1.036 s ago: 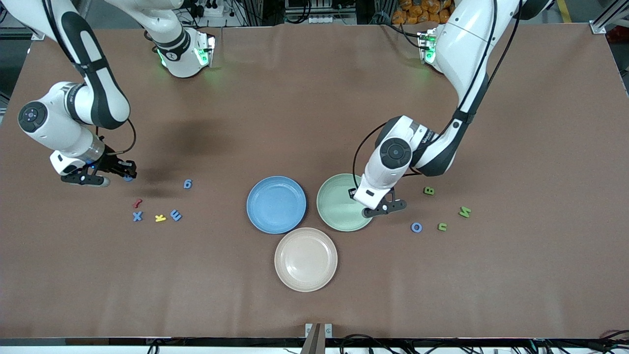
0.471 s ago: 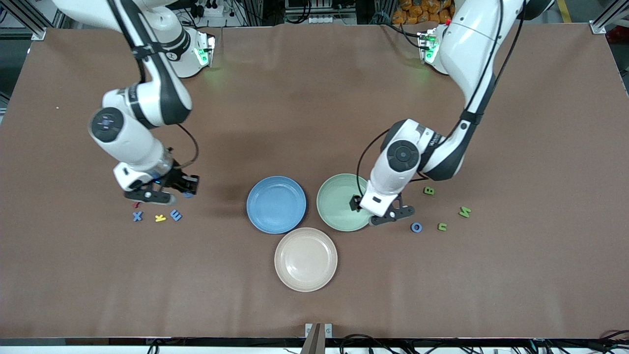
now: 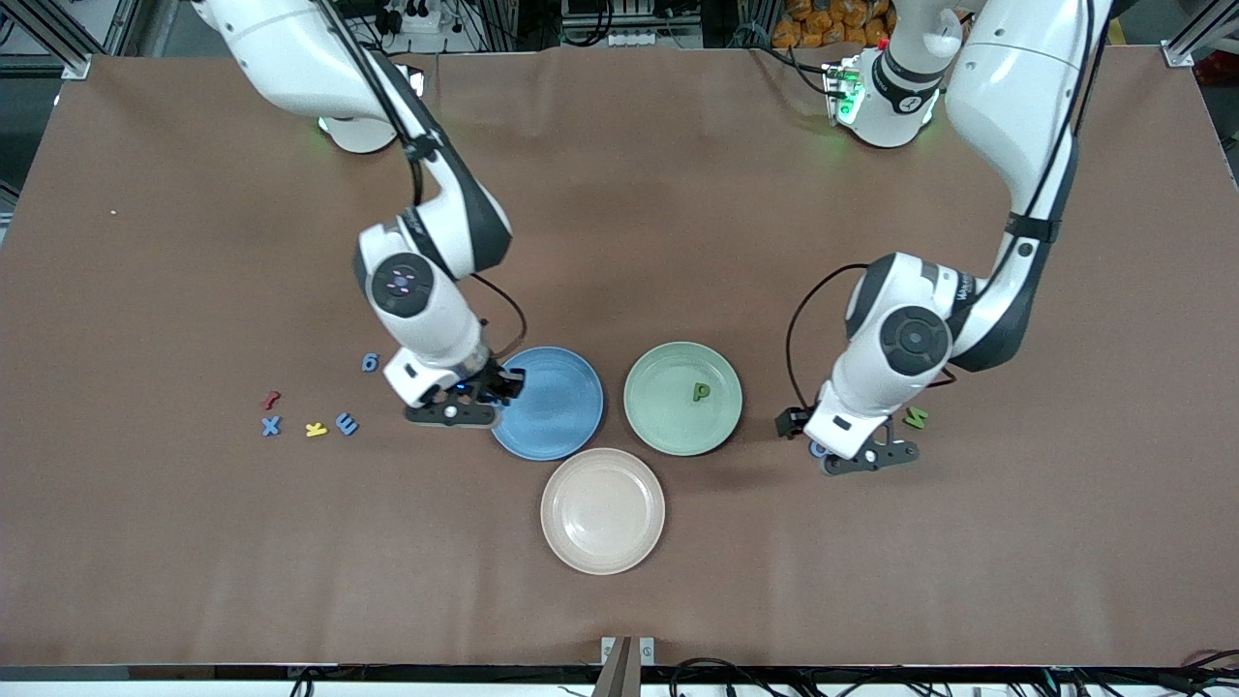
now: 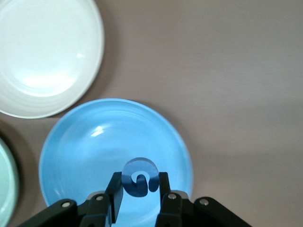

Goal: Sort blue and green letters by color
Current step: 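Place the blue c on the blue plate while the left gripper returns, then grasp the green u with the left gripper while the right gripper reaches blue g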

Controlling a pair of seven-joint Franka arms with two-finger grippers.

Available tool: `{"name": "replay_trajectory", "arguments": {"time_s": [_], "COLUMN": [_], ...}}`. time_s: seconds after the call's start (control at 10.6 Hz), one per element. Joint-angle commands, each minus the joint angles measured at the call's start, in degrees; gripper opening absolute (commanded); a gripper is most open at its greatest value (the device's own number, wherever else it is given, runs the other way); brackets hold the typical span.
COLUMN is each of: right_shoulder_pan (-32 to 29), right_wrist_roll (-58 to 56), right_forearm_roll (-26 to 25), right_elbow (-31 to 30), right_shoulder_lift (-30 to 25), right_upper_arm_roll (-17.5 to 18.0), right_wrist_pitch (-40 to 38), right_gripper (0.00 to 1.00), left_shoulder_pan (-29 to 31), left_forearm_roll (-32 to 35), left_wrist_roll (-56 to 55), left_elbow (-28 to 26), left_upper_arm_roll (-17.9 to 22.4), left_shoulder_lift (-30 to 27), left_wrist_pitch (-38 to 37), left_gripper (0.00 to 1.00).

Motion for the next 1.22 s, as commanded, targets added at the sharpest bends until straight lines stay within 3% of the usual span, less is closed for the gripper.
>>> {"name": "replay_trajectory", "arguments": {"time_s": [0.0, 0.09, 0.19, 0.28, 0.38, 0.57, 0.66, 0.85, 1.04, 1.13], "right_shoulder_pan": [4.0, 5.1, 6.2, 7.1, 7.1, 5.6, 2.8, -2.8, -9.1, -12.8], "right_wrist_roll": [1.7, 3.2, 5.4, 8.7, 8.4, 8.3, 8.2, 4.8, -1.6, -5.7], "right_forearm_roll": [1.0, 0.9, 0.9, 0.8, 0.7, 0.4, 0.5, 0.3, 0.6, 0.6], "right_elbow": [6.7, 6.6, 6.5, 6.5, 6.3, 5.6, 5.1, 4.1, 3.5, -0.9], "right_shoulder_lift": [7.2, 7.7, 7.7, 7.4, 7.1, 5.4, 3.7, -0.4, -3.8, -7.1], "right_upper_arm_roll": [-0.6, -0.6, -0.6, -0.6, -0.6, -0.7, -0.6, -0.6, -0.6, -0.6], "right_wrist_pitch": [4.3, 4.8, 4.7, 4.6, 4.0, 3.5, 0.5, -6.9, -12.9, -11.9], "right_gripper": [0.27, 0.37, 0.85, 1.00, 1.00, 1.00, 1.00, 1.00, 1.00, 1.00], "left_shoulder_pan": [3.2, 5.3, 7.0, 8.1, 8.9, 9.5, 10.0, 9.9, 10.5, 11.2], "left_forearm_roll": [1.7, 2.1, 2.1, 2.1, 2.2, 3.2, 3.3, 3.3, 3.3, 3.4], "left_wrist_roll": [5.2, 8.0, 11.7, 13.8, 14.2, 15.2, 16.4, 19.1, 22.6, 24.0], "left_elbow": [-1.3, -1.5, -2.5, -3.4, -4.6, -7.0, -7.1, -6.9, -6.9, -6.9], "left_upper_arm_roll": [-0.5, -0.5, -0.5, -0.5, -0.5, -0.5, -0.5, -0.5, -0.5, -0.5], "left_shoulder_lift": [0.8, 1.0, 1.1, 1.1, 1.1, 1.6, 2.4, 3.5, 4.3, 4.5], "left_wrist_pitch": [-0.2, -0.2, 0.1, 0.6, 2.0, 6.7, 8.0, 9.9, 11.4, 11.9], "left_gripper": [1.00, 1.00, 1.00, 1.00, 0.98, 0.85, 0.85, 0.72, 0.71, 0.71]}}
